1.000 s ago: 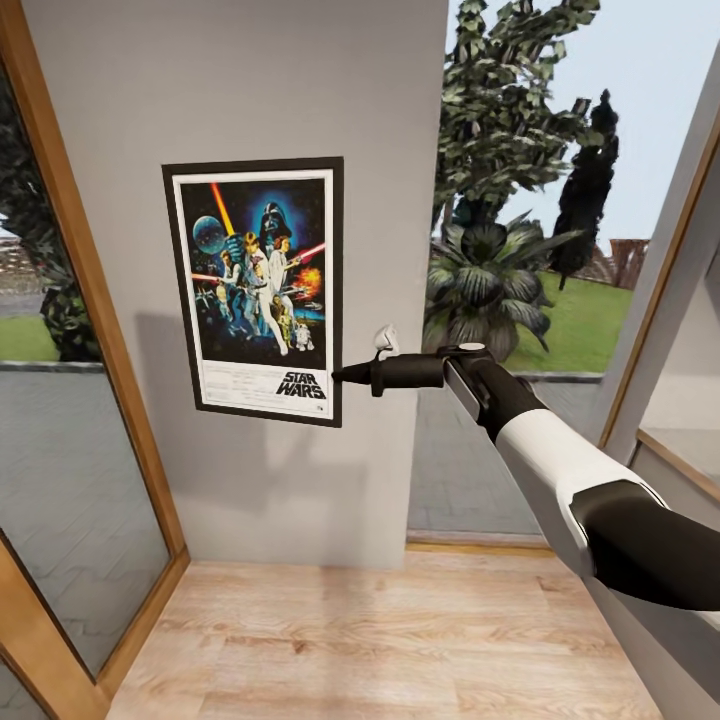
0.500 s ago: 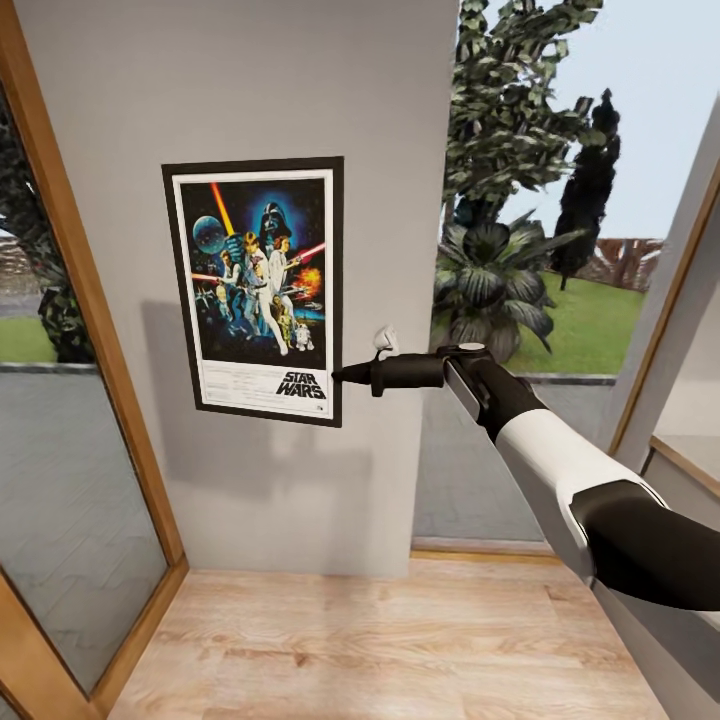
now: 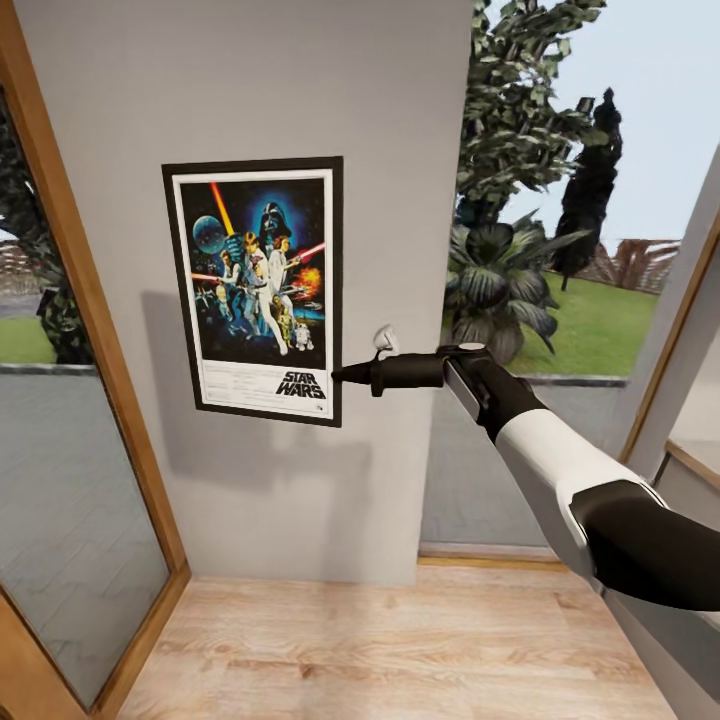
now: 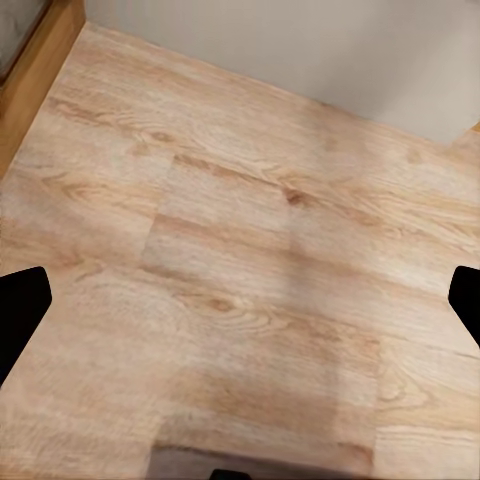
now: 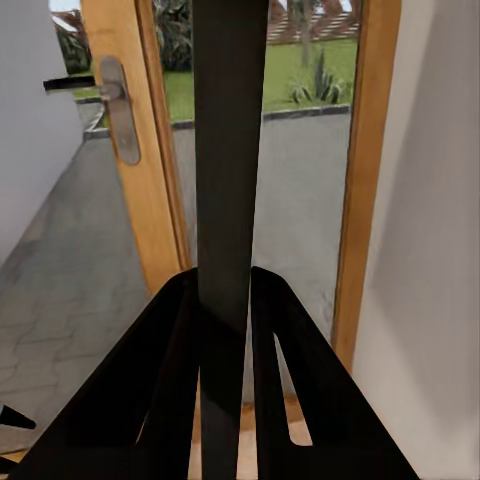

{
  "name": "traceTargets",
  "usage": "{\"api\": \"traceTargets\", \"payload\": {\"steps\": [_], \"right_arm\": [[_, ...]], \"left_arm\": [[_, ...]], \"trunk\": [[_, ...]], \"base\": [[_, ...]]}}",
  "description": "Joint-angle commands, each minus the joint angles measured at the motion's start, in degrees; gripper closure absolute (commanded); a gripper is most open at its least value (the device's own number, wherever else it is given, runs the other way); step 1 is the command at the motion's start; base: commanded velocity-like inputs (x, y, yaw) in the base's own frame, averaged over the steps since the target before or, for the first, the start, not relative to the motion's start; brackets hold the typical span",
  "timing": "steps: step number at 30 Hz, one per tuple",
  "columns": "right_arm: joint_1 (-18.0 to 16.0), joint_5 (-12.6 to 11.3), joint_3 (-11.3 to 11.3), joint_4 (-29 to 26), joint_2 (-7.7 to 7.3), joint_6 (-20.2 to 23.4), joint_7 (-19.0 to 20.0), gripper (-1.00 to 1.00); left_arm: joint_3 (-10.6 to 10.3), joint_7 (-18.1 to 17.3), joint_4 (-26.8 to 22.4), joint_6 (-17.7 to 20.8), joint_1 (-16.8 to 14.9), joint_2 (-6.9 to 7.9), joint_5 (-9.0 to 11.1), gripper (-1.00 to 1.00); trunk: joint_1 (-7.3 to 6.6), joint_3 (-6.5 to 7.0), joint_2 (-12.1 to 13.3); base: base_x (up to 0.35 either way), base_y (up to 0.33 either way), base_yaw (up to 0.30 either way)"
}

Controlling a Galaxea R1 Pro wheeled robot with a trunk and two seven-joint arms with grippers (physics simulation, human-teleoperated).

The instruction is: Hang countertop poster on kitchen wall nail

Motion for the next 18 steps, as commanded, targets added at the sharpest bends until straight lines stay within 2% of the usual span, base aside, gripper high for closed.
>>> {"api": "traceTargets", "payload": {"steps": [1,6,18], "right_arm": [[0.0,-0.6,0.2,0.0,-0.02,0.8,0.1,1.00],[0.0,-0.6,0.2,0.0,-0.02,0.8,0.1,1.00],[0.0,-0.7,0.2,0.0,-0.03,0.6,0.3,1.00]], "left_arm": [[0.0,-0.3,0.0,0.1,0.0,0.01,0.4,-1.00],[0.0,-0.3,0.0,0.1,0.0,-0.01,0.4,-1.00],[0.0,-0.2,0.0,0.1,0.0,0.01,0.4,-1.00]], "trunk": [[0.04,-0.01,0.0],[0.04,-0.01,0.0],[0.04,-0.01,0.0]], "base": [[0.124,0.102,0.000],[0.060,0.042,0.000],[0.159,0.025,0.000]]}}
